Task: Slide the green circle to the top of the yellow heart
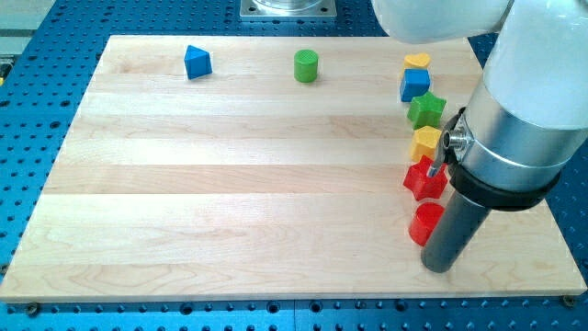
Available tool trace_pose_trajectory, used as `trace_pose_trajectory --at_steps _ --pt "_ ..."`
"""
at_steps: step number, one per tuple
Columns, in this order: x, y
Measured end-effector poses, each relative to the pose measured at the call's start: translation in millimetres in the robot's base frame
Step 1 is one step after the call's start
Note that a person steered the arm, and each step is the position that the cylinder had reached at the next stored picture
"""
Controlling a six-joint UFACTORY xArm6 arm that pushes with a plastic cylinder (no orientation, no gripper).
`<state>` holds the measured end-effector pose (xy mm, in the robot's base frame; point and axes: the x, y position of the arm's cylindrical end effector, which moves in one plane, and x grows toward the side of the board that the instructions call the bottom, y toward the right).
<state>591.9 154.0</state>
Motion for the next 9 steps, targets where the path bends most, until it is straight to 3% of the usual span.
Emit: trace_pose_trajectory --at_steps 2,3,5,6,9 --pt "-27.8 5.8" --pt "-11.1 -41.7" --pt "-73.8 -170.8" --pt "-108.9 -196.9" --pt "-164.9 -189.5"
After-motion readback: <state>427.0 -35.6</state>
